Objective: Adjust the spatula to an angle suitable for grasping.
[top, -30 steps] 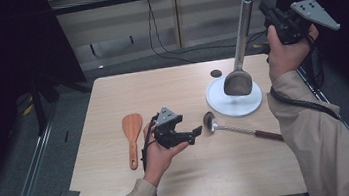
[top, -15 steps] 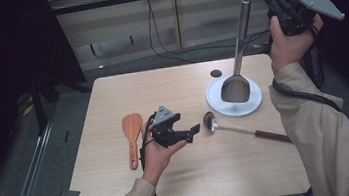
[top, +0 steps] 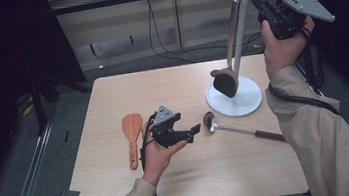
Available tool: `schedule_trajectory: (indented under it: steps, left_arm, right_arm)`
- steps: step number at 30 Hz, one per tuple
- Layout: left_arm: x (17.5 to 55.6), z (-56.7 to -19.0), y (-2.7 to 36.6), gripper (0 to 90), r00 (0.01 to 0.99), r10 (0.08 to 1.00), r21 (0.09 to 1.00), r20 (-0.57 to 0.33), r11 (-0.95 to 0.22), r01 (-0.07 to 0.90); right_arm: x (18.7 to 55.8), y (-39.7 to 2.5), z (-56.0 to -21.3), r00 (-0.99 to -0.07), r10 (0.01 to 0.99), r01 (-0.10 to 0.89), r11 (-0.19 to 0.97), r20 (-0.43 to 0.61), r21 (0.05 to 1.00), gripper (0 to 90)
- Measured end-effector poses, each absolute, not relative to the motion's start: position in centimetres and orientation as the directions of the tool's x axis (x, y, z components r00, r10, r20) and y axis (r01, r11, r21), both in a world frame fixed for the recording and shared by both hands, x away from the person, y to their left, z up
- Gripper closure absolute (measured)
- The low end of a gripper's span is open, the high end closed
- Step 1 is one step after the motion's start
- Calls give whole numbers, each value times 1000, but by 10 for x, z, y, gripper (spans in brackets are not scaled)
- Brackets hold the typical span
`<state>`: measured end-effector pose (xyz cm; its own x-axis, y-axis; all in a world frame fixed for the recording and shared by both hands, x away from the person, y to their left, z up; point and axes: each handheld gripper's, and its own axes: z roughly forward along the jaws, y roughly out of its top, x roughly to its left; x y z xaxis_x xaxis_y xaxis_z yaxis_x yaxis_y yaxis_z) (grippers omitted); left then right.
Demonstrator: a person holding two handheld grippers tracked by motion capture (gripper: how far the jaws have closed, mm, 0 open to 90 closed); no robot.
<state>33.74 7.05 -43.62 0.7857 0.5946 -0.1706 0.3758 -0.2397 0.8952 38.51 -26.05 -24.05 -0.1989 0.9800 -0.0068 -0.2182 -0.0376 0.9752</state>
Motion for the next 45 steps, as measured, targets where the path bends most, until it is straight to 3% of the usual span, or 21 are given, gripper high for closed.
schedule_trajectory:
  steps: [19, 34, 45]
  left_arm:
    - [337, -436, 70, 152, 787, 594, 894, -165, -247, 374]
    - [336, -439, 68, 160, 789, 593, 888, -161, -261, 378]
    - [336, -442, 69, 157, 786, 597, 885, -159, -266, 382]
  right_arm:
    - [383, -263, -245, -230, 973, -192, -51, 6, 980, 892]
    - [355, -256, -288, -412, 911, -96, -53, 9, 994, 643]
    - [337, -254, -323, -479, 877, -2, -30, 25, 1000, 474]
